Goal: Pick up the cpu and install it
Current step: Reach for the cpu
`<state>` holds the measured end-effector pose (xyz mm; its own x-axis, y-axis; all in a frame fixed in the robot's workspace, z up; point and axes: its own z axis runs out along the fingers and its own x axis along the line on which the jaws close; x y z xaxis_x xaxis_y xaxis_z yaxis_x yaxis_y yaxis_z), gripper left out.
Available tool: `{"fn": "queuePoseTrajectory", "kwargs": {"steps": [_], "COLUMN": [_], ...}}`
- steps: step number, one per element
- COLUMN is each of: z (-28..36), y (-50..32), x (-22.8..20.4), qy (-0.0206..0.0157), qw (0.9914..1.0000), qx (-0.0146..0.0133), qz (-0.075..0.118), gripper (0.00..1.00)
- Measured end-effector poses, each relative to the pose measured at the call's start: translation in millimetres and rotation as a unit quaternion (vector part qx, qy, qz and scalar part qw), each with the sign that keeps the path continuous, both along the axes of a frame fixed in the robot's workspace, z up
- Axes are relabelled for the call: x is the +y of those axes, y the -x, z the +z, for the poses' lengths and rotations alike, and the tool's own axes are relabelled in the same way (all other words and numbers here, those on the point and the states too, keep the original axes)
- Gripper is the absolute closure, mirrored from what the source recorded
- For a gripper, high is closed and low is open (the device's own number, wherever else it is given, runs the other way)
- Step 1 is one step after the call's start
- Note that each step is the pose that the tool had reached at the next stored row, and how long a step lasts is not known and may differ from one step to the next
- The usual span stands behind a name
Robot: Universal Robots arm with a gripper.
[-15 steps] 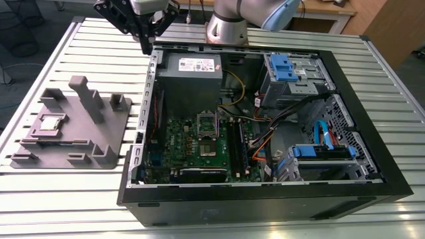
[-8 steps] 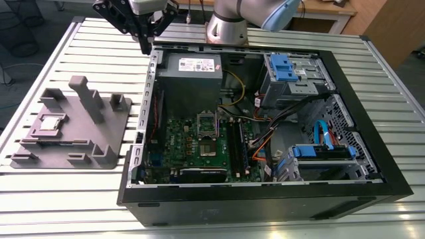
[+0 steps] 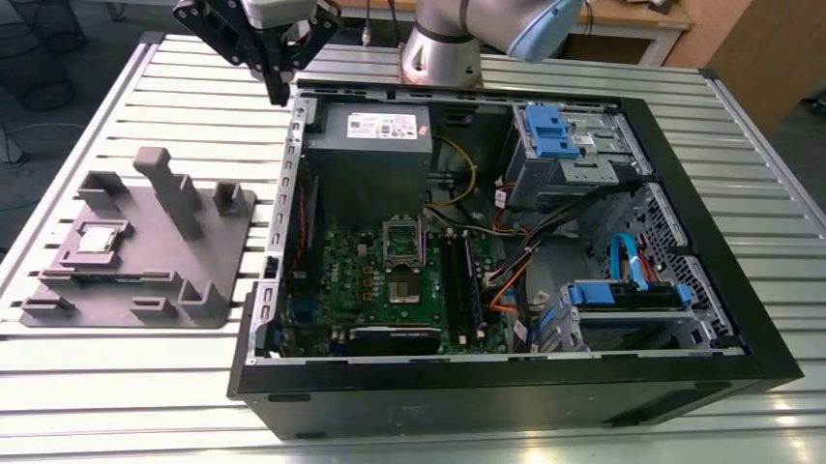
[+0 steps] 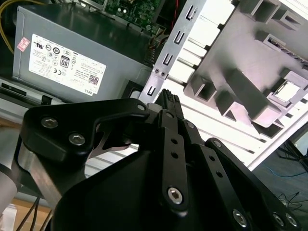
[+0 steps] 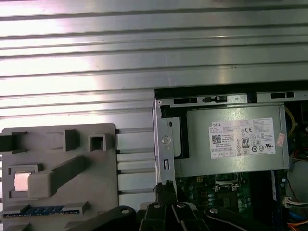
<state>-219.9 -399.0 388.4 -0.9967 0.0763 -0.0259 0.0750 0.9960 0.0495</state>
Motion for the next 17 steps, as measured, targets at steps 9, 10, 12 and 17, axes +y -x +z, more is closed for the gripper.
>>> {"fn": "queuePoseTrajectory", "kwargs": {"steps": [9,10,12,17], "z": [-1.2,-1.3,-1.7,-2.7], "y": [17.9,19.8,23.5,33.8], "x": [0.0,0.0,0.0,0.0], "qy": [0.0000,0.0000,0.0000,0.0000], "qw": [1.00000,1.00000,1.00000,1.00000], "qx": [0.0000,0.0000,0.0000,0.0000], "qz": [0.000,0.000,0.000,0.000], "gripper": [0.89,0.89,0.89,0.89]}}
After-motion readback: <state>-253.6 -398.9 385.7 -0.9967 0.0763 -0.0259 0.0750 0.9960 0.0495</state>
